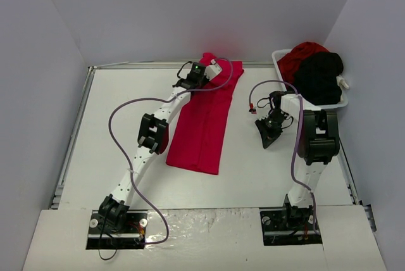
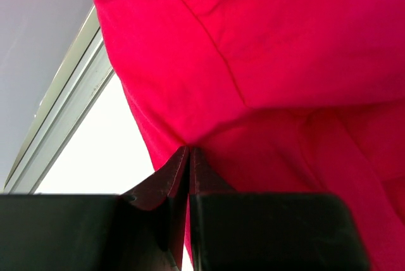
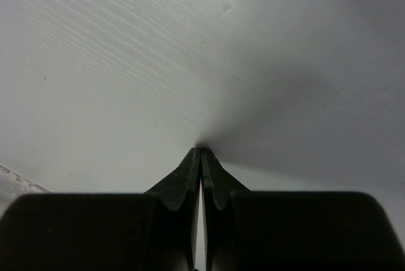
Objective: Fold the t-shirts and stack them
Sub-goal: Rotate the tshirt 90 degrees
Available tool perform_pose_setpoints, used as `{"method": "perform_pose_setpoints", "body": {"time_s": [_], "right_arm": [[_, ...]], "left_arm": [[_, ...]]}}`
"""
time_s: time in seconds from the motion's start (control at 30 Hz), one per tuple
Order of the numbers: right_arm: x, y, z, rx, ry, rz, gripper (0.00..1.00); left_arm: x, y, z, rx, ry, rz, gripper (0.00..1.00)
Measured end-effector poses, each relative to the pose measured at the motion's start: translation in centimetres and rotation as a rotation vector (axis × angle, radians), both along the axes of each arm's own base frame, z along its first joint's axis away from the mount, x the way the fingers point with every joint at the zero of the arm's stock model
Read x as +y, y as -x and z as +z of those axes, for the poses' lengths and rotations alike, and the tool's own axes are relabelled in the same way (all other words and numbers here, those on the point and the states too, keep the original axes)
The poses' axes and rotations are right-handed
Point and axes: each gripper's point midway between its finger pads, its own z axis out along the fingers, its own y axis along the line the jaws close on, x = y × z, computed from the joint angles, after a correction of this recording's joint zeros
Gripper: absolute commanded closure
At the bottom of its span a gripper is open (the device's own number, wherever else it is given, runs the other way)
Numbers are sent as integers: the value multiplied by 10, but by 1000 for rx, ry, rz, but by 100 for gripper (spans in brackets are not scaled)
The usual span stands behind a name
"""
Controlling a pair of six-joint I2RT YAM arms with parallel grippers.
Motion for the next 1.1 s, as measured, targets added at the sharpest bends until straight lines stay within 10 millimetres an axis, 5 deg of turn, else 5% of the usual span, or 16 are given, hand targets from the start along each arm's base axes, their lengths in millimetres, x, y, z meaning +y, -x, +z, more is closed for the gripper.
{"method": "perform_pose_setpoints", "body": {"time_s": [1.1], "right_arm": [[8, 1, 1, -1, 0, 31, 100]], "left_arm": [[78, -11, -4, 22, -60, 248, 98]]}}
